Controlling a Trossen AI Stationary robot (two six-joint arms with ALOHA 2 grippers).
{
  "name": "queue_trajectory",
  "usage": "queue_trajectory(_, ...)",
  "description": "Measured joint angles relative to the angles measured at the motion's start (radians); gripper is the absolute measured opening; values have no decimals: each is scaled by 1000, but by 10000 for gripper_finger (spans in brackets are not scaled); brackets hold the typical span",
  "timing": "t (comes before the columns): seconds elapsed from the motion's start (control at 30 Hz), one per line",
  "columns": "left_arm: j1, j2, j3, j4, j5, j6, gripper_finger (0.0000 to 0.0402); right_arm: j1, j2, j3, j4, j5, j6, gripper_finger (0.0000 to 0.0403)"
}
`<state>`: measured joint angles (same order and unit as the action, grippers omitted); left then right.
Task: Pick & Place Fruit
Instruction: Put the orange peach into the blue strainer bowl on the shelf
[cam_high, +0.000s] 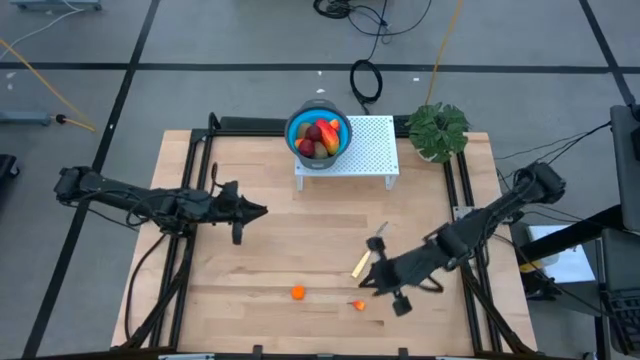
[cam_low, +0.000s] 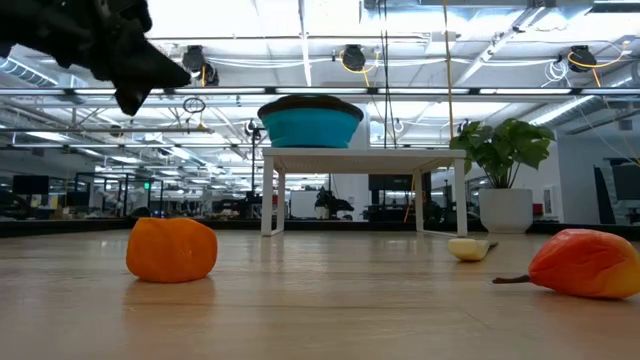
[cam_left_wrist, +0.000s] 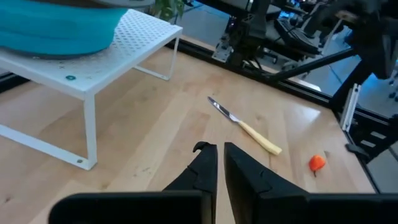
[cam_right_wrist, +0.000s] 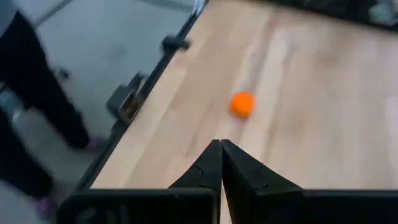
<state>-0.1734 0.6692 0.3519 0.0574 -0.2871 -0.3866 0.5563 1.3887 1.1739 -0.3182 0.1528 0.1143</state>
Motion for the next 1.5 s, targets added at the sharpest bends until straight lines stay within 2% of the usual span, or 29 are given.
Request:
queue_trajectory(0.13, 0, -55, -38, -6, 16, 18, 23, 24, 117, 102, -86, -84, 9, 0)
queue_trajectory(0.33, 0, -108, -76, -34, 34, 33, 3, 38, 260, 151, -98, -203, 9, 0)
queue_trajectory(0.57, -1, -108, -83, -44, 52, 19, 23, 33, 352, 153, -99, -236, 56, 9)
queue_trajectory(0.67, -1, -108, -83, -48, 53, 19, 32, 31, 373, 153, -104, -236, 77, 24)
queue_trajectory(0.87, -1, -108, -83, -48, 52, 26, 41, 5, 383, 152, -157, -237, 233, 79)
queue_trajectory(1.07, -1, -107, -83, -48, 52, 26, 42, -14, 383, 152, -165, -309, 241, 146)
queue_trajectory(1.2, -1, -107, -83, -49, 52, 20, 42, -22, 402, 151, -175, -306, 204, 178)
queue_trajectory(1.37, -1, -107, -83, -49, 52, 17, 42, -24, 425, 151, -175, -255, 187, 195)
queue_trajectory(1.5, -1, -107, -83, -49, 52, 15, 42, -26, 442, 151, -181, -254, 210, 196)
